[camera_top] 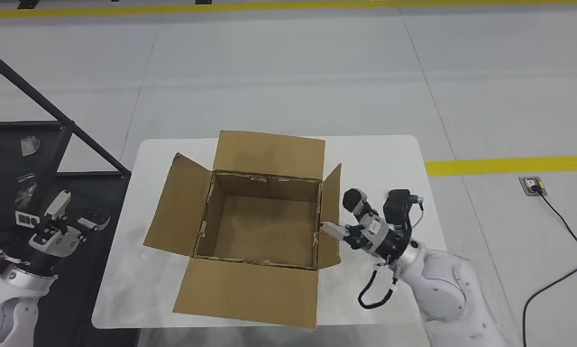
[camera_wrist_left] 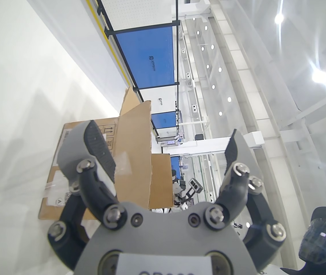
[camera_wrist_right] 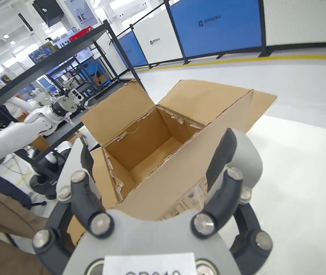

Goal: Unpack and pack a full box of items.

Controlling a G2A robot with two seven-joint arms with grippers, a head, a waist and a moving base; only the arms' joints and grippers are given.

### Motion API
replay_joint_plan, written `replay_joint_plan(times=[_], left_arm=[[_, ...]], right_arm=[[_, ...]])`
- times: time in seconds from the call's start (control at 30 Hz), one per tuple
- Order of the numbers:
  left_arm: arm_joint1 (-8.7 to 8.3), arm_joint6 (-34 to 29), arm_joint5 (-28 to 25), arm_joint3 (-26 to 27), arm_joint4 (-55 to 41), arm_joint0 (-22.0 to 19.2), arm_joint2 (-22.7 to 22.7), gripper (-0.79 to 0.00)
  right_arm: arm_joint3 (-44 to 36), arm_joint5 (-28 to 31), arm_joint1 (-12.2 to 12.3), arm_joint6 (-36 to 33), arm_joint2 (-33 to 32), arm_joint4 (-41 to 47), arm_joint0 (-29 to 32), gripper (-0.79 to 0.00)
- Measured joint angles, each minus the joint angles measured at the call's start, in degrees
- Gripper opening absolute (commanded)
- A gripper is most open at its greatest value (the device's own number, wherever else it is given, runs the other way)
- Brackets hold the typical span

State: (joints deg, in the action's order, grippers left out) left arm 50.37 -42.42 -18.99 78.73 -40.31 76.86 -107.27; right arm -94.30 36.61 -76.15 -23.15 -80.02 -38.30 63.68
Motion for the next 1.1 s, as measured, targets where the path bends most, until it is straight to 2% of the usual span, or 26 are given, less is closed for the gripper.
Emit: replay_joint_plan(times=[0.13, 0.3, 0.5, 0.77, 0.83, 0.97, 1.1], left_arm=[[0.0, 0.0, 0.0, 0.0, 0.0, 0.0, 0.0, 0.0], [0.0, 0.0, 0.0, 0.0, 0.0, 0.0, 0.0, 0.0], [0.0, 0.0, 0.0, 0.0, 0.0, 0.0, 0.0, 0.0], [0.0, 0.02, 0.01, 0.1, 0.06, 0.03, 0.03, 0.0], [0.01, -0.71, -0.16, 1.39, 1.15, 0.45, 0.19, 0.0], [-0.3, -3.83, -1.16, 4.5, 6.04, 1.22, -0.24, 0.0], [-0.66, -5.17, -0.41, 8.65, 12.63, 0.79, 0.08, 0.0]], right_arm=[[2.53, -2.51, 0.09, -5.99, 0.89, 8.86, -2.98, 0.0], [4.07, -5.96, 0.56, -9.09, -0.98, 17.16, -4.2, 0.0], [2.94, -8.97, 1.07, -9.63, -2.32, 17.58, -3.77, 0.0], [3.25, -7.85, 1.07, -9.38, -2.06, 18.81, -3.23, 0.0], [5.28, -7.43, 1.21, -11.07, -1.67, 21.27, -3.4, 0.0], [7.68, -11.51, 1.59, -16.88, -1.79, 25.84, -5.03, 0.0], [9.68, -10.41, 2.22, -23.69, -2.32, 31.7, -4.98, 0.0]])
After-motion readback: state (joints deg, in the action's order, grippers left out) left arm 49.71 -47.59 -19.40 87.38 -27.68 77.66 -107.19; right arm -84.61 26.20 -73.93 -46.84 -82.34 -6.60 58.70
